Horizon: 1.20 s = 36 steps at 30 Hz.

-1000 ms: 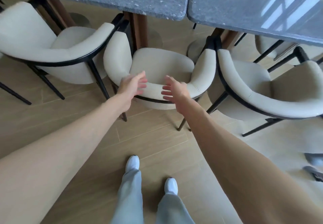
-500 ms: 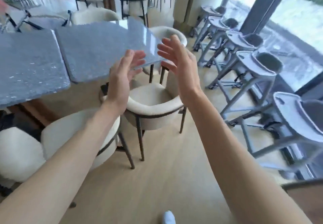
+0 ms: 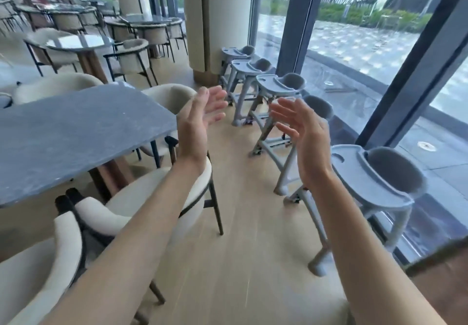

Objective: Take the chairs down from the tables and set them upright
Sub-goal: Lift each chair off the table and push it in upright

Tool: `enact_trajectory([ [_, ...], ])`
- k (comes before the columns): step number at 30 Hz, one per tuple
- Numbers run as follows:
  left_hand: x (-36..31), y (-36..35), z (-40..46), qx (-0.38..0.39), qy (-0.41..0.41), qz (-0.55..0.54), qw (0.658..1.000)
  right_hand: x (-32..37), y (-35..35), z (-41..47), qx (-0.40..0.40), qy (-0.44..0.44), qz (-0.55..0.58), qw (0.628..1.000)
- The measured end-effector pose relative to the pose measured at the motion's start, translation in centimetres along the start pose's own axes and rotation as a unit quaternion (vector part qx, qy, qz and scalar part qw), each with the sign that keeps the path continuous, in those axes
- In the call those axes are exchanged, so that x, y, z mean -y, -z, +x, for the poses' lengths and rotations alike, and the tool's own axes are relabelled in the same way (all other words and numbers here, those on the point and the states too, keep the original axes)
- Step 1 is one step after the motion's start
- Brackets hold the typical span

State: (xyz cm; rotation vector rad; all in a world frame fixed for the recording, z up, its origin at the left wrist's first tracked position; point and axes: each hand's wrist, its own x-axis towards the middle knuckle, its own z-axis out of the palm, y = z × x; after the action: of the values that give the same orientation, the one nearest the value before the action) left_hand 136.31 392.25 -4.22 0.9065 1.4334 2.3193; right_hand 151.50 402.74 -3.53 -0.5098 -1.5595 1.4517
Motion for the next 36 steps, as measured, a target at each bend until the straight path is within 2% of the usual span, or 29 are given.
enact_trajectory([
  [4,3.6,-5.6,3.9,-0.023,0.018,-0.008,1.000,-1.5,2.7,6.7,0.034,-0.013,-0.022,0.999],
  [8,6.7,-8.2,9.2,-0.040,0.007,-0.001,0.999,-3.4,2.9,13.8,0.061,-0.005,-0.003,0.998],
  [15,15.1,-8.1,24.0,-0.093,-0.031,0.009,0.995,-11.6,-1.6,29.4,0.114,0.007,0.039,0.993],
  [21,22.1,-9.0,37.6,-0.131,0.008,0.015,0.991,-17.4,-3.9,44.1,0.142,-0.028,0.034,0.989],
  [27,27.6,-10.1,50.8,-0.147,-0.005,0.043,0.988,-22.7,-4.9,60.1,0.155,-0.022,0.067,0.985],
  [33,35.2,-10.5,64.4,-0.213,-0.049,0.091,0.972,-31.0,-7.8,76.5,0.232,-0.013,0.071,0.970],
  [36,37.3,-10.6,70.9,-0.279,-0.065,0.097,0.953,-33.7,-10.3,84.8,0.284,-0.037,0.100,0.953],
])
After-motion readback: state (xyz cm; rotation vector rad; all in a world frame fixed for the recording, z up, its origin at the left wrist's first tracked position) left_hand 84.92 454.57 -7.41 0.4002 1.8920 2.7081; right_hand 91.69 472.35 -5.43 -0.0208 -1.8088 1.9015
